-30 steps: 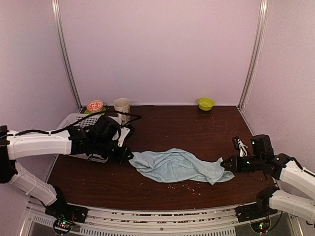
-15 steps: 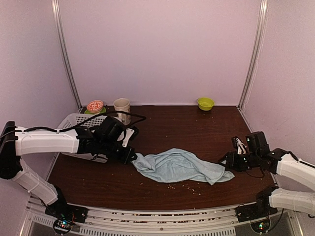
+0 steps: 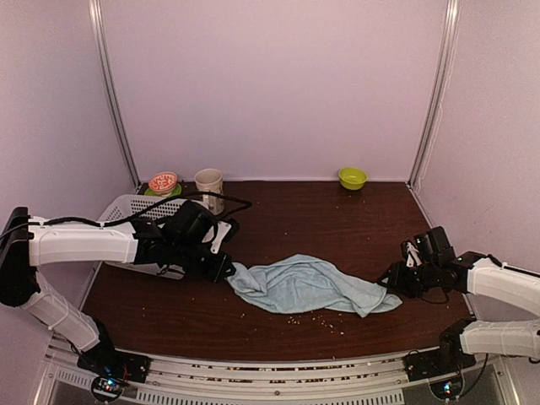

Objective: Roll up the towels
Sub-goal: Flatten out the towel at the center of the board.

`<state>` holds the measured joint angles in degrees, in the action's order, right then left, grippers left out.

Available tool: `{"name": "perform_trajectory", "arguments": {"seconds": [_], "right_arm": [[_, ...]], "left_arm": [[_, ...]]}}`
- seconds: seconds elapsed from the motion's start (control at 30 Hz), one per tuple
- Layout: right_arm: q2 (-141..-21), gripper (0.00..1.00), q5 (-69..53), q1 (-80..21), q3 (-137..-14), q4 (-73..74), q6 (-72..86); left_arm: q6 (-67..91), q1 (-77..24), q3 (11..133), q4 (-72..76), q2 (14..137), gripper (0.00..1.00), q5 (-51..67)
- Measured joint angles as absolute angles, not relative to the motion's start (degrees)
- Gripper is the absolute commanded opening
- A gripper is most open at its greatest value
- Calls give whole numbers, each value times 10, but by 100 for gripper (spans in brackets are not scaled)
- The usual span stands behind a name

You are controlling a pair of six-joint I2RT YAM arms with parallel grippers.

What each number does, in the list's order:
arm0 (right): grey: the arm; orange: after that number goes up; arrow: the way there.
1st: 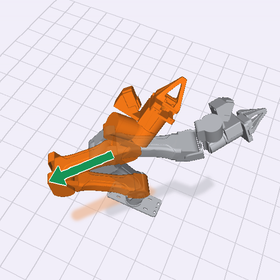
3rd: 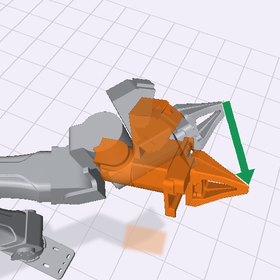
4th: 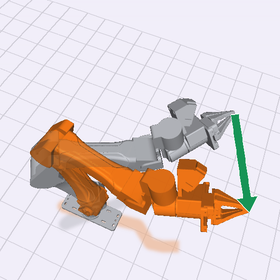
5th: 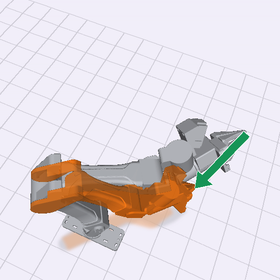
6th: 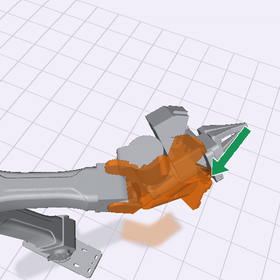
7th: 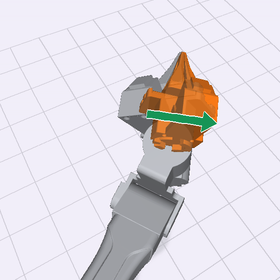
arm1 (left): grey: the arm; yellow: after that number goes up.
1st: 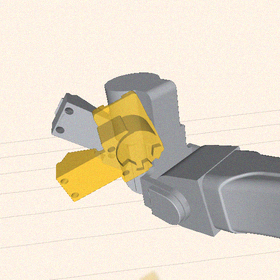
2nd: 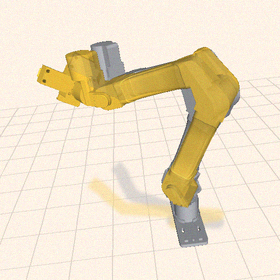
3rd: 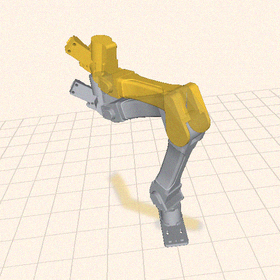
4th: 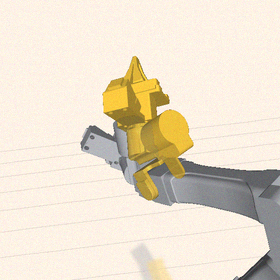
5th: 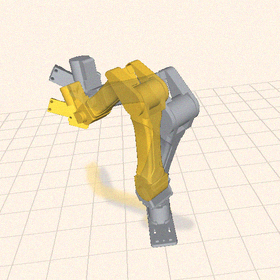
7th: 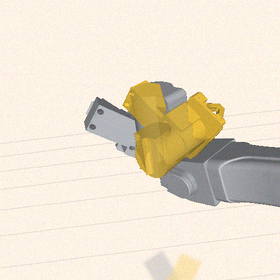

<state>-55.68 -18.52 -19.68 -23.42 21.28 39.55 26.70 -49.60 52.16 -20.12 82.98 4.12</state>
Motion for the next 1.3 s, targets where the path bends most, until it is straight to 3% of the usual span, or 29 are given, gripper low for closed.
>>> {"name": "perform_trajectory", "arguments": {"seconds": [0.2, 0.37, 0.7, 0.9, 1.13, 1.3], "right_arm": [[-557, 35, -181, -196, -234, 205, 408], [-556, 1, -179, -195, -235, 195, 416], [-464, 0, -191, -195, -336, 236, 357], [-373, 0, -286, -195, -507, 279, 228], [-262, 0, -357, -195, -581, 349, 147], [-234, 0, -426, -195, -609, 328, 172]], "left_arm": [[265, -496, 522, -201, 830, 0, 42], [265, -496, 522, -201, 830, 0, 42], [247, -496, 560, -258, 805, 0, 19], [208, -496, 639, -319, 648, 0, 3], [181, -503, 659, -368, 420, 0, 35], [180, -504, 691, -411, 389, 0, 87]]}}
